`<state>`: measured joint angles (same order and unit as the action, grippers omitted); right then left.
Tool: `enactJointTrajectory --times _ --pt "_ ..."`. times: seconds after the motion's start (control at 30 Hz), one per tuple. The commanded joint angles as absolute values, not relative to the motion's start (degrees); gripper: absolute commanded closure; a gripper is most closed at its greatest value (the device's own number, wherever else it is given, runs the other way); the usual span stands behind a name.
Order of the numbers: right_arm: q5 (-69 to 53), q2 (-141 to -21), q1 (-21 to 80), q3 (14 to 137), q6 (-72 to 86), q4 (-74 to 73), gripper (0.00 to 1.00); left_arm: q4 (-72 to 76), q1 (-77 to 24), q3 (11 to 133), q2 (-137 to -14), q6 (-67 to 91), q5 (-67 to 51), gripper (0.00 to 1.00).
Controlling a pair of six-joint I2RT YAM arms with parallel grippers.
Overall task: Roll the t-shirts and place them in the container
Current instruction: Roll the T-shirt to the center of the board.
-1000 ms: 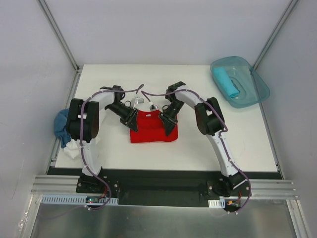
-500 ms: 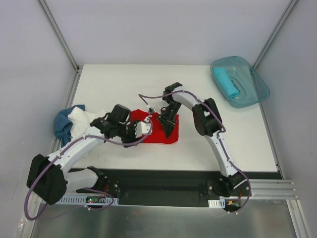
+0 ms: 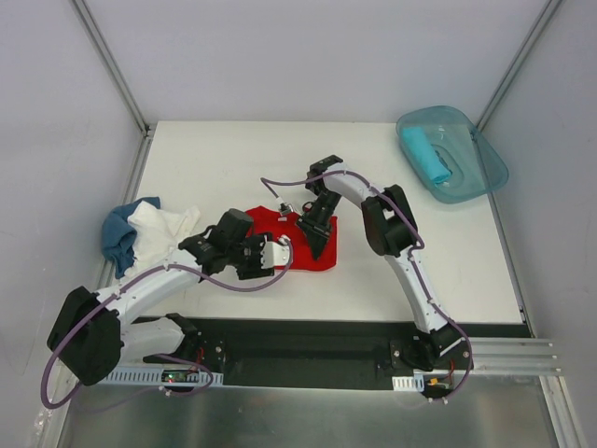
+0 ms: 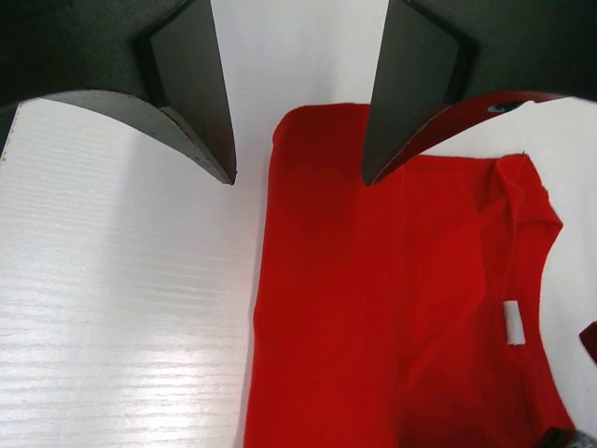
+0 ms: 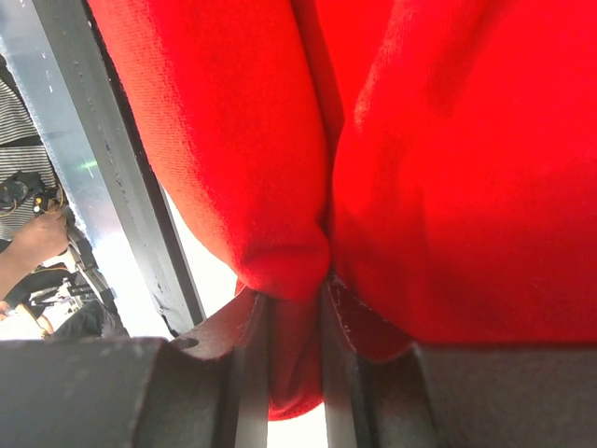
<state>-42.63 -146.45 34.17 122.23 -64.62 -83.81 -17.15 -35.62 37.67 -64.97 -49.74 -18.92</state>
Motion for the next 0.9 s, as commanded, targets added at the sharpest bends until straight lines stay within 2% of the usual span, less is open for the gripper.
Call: enactJointTrajectory --times 0.0,0.4,0.53,0.57,0.63,0.67,0.73,0.77,0.87 --pt "-30.41 -151.43 34.72 121.64 -66.80 -95.10 0.77 -15.47 -36.74 36.65 -66.97 -51.68 -20.04 0.44" --pt "-30.76 -151.35 34.54 121.73 -66.62 -95.01 0.77 -9.32 -36.83 34.27 -78.39 -56.34 -11.34 0.47" --pt "-30.94 -151.26 34.45 121.82 -66.53 -95.01 0.76 -11.76 -36.83 35.59 -83.30 -56.08 -9.76 0.67" --pt "-31.02 -151.26 34.37 121.73 -66.62 -95.01 0.74 -13.34 -36.30 36.38 -84.10 -54.94 -10.63 0.81" --pt "-31.11 -150.91 34.36 121.55 -66.88 -95.01 0.70 -15.72 -36.12 38.14 -85.42 -54.23 -13.43 0.92" --pt "-31.55 -150.65 34.19 121.47 -66.97 -95.01 0.61 -17.30 -36.12 38.58 -85.34 -54.14 -14.06 0.99" --pt "-33.12 -148.99 32.96 121.64 -67.50 -94.92 0.52 -18.98 -36.12 39.63 -85.25 -53.97 -16.33 1.00" --pt "-34.27 -148.10 32.35 121.12 -67.59 -94.83 0.25 -20.12 -36.12 40.25 -85.34 -54.14 -17.22 1.00" --pt "-34.01 -142.33 29.28 122.25 -65.39 -94.92 0.04 -25.56 -35.86 42.62 -85.25 -53.79 -22.31 1.00"
